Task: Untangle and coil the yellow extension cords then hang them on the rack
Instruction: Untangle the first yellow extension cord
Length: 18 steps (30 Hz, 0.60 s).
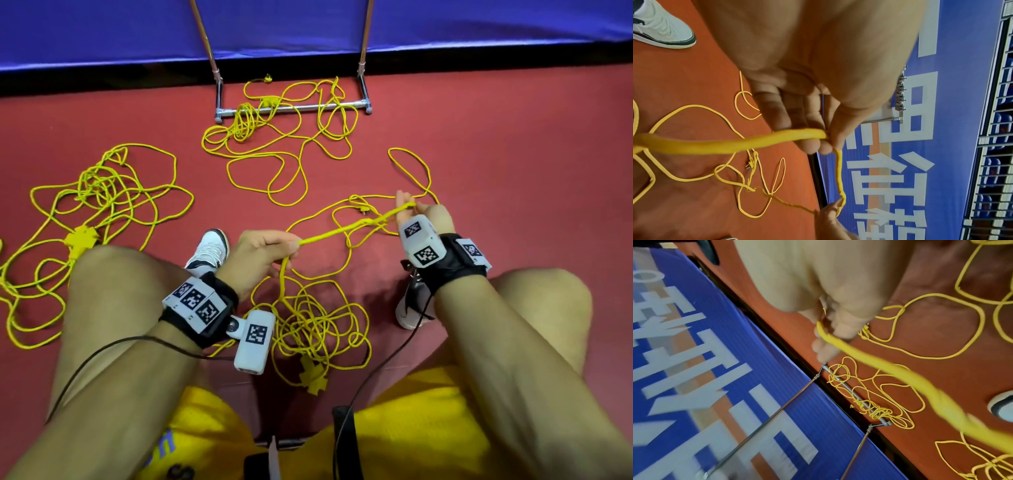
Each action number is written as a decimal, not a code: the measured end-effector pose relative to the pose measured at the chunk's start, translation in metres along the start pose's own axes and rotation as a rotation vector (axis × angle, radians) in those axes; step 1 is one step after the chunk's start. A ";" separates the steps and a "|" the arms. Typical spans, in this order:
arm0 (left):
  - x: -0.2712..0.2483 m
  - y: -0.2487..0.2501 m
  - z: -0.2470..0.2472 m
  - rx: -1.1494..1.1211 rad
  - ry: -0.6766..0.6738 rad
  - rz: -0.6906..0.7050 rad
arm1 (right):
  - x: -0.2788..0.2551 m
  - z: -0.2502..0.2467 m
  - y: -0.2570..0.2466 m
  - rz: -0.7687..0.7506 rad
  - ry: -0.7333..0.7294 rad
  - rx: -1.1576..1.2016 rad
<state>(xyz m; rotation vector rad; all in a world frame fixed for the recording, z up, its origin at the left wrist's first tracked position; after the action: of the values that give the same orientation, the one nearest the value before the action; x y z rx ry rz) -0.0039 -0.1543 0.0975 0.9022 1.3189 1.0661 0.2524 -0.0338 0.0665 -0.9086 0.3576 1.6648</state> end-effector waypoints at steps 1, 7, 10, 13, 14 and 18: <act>0.000 -0.002 0.003 0.013 -0.023 -0.017 | 0.000 0.001 -0.004 -0.066 0.015 0.004; -0.007 -0.017 0.030 0.164 -0.160 -0.059 | -0.026 0.073 0.004 -0.842 -0.388 -1.211; -0.004 -0.009 0.021 0.174 -0.121 -0.027 | -0.015 0.045 0.074 -0.651 -0.709 -2.088; -0.001 -0.001 0.007 0.074 -0.059 -0.020 | 0.020 -0.003 0.065 -0.465 -0.388 -2.505; 0.000 0.000 0.004 0.057 -0.050 -0.017 | 0.024 -0.012 0.056 -0.406 -0.327 -2.567; 0.002 0.001 -0.003 0.042 0.003 0.000 | 0.030 -0.029 0.012 -0.379 -0.181 -2.800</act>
<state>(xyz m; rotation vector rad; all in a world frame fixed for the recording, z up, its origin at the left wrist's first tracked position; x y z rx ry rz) -0.0073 -0.1525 0.0978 0.9324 1.3479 1.0431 0.2504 -0.0357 0.0233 -2.1178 -2.7076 0.7429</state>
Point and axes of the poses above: each hand's wrist, its own x-axis towards the middle knuckle, its own z-axis out of the palm, y = z × x, the point moved 6 cm from there along x, towards the middle knuckle, and after that the axes turned 7 degrees about -x, right-handed, at the moved point
